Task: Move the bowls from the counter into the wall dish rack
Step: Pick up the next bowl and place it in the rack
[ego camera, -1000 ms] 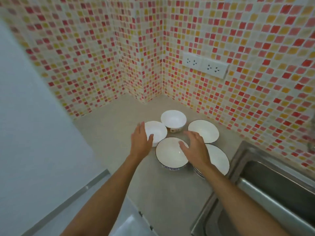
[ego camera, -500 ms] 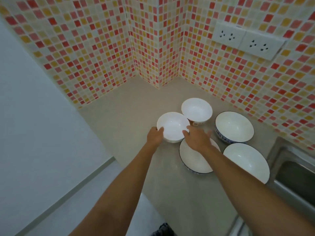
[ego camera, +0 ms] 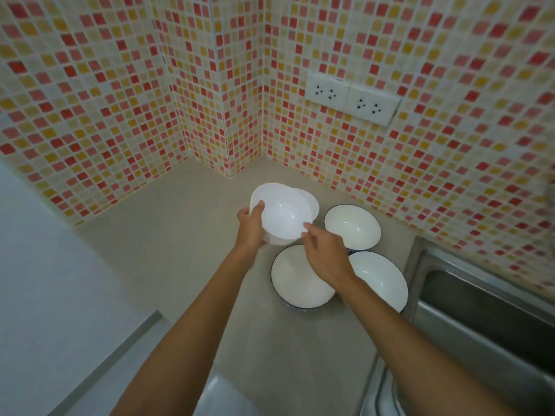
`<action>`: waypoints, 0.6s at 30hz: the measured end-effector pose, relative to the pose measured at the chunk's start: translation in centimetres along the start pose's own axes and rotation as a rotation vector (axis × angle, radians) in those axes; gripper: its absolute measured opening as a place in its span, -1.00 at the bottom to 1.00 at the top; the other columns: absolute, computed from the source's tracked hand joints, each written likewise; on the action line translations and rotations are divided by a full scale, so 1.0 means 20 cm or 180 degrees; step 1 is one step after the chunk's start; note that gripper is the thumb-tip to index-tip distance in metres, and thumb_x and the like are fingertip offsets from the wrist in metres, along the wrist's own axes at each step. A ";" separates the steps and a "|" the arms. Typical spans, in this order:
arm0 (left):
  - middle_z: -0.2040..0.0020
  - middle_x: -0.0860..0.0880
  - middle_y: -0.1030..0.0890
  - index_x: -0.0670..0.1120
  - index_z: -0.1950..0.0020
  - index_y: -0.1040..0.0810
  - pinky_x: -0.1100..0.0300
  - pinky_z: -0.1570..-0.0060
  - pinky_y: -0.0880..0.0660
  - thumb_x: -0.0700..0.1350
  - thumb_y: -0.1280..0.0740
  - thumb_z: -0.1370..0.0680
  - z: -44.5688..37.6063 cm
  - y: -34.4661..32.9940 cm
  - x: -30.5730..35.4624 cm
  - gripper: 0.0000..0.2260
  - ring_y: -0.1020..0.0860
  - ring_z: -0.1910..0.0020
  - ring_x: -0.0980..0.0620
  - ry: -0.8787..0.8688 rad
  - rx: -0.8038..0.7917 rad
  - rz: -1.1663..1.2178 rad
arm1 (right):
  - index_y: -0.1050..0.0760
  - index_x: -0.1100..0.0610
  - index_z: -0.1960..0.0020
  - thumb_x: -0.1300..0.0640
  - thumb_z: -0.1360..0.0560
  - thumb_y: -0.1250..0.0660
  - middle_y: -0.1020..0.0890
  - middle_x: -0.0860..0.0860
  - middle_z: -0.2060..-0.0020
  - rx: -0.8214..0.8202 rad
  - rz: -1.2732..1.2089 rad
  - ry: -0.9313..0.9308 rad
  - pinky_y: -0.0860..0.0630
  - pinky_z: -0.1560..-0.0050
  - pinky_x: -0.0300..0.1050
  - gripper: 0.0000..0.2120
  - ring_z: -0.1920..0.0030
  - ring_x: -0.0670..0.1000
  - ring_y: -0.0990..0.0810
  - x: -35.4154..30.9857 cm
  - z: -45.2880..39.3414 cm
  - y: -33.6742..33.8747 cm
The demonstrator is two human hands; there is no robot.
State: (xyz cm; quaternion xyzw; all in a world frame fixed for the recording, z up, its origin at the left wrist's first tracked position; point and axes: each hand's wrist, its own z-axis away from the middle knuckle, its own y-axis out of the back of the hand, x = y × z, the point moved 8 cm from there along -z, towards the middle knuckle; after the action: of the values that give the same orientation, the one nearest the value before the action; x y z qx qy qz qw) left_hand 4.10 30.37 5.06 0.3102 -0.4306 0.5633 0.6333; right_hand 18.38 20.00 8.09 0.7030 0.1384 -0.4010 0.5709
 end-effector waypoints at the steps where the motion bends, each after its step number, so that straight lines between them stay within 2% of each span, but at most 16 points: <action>1: -0.28 -0.08 -0.42 0.00 -0.44 -0.21 -0.11 -0.12 -0.53 0.15 -0.20 -0.57 0.02 -0.08 0.02 -0.51 -0.45 -0.18 -0.11 -0.0072 -0.0106 0.0044 | -0.42 0.16 -0.40 0.08 -0.63 -0.17 -0.60 0.12 -0.23 0.0136 -0.0028 0.0006 -0.44 -0.24 -0.04 -0.62 -0.22 0.12 -0.55 0.01 0.03 0.08; 4: -0.32 -0.07 -0.43 0.04 -0.45 -0.24 -0.15 -0.16 -0.51 0.21 -0.19 -0.55 0.13 -0.34 0.06 -0.48 -0.45 -0.23 -0.14 -0.0140 -0.0413 0.0186 | -0.41 0.13 -0.42 0.07 -0.62 -0.22 -0.61 0.10 -0.21 0.0595 -0.0166 -0.0074 -0.49 -0.23 -0.04 -0.61 -0.17 0.07 -0.60 0.08 0.13 0.36; 7: -0.32 -0.05 -0.43 0.13 -0.34 -0.28 -0.18 -0.28 -0.41 0.26 -0.20 -0.53 0.27 -0.64 0.06 -0.56 -0.44 -0.23 -0.14 0.0006 -0.0620 0.0431 | -0.39 0.10 -0.43 0.04 -0.61 -0.24 -0.61 0.06 -0.23 0.0985 -0.0209 -0.0080 -0.50 -0.24 -0.06 -0.59 -0.18 0.01 -0.59 0.15 0.27 0.67; 11: -0.25 -0.06 -0.46 0.07 -0.44 -0.29 -0.07 -0.01 -0.52 0.18 -0.14 -0.60 0.53 -1.00 0.12 -0.57 -0.47 -0.14 -0.10 -0.0182 -0.1068 0.0656 | -0.45 0.00 -0.37 0.11 -0.61 -0.21 -0.68 0.14 -0.03 0.1505 -0.0064 0.0061 -0.57 -0.10 0.07 -0.67 0.00 0.07 -0.65 0.23 0.52 1.08; 15: -0.23 -0.04 -0.47 0.12 -0.44 -0.29 -0.02 0.12 -0.56 0.23 -0.11 -0.59 0.75 -1.27 0.13 -0.55 -0.52 -0.04 -0.04 -0.0229 -0.1417 0.0787 | -0.46 0.18 -0.36 0.13 -0.61 -0.23 -0.64 0.06 -0.17 0.2115 0.0407 0.0112 -0.52 -0.19 -0.13 -0.66 -0.11 -0.03 -0.61 0.33 0.79 1.48; 18: -0.23 -0.03 -0.52 0.15 -0.38 -0.37 -0.12 -0.05 -0.56 0.30 -0.08 -0.56 0.85 -1.40 0.10 -0.55 -0.54 -0.11 -0.09 -0.0362 -0.1589 0.0716 | -0.47 0.17 -0.35 0.10 -0.61 -0.23 -0.60 0.05 -0.23 0.2433 0.0837 -0.0028 -0.39 -0.30 -0.16 -0.66 -0.22 -0.03 -0.54 0.46 0.94 1.72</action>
State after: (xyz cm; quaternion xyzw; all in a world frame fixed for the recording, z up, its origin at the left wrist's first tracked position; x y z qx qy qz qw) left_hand 28.25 11.45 16.97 0.1260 -0.6226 0.4882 0.5984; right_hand 39.11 -10.21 24.76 0.8746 -0.1142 -0.3501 0.3153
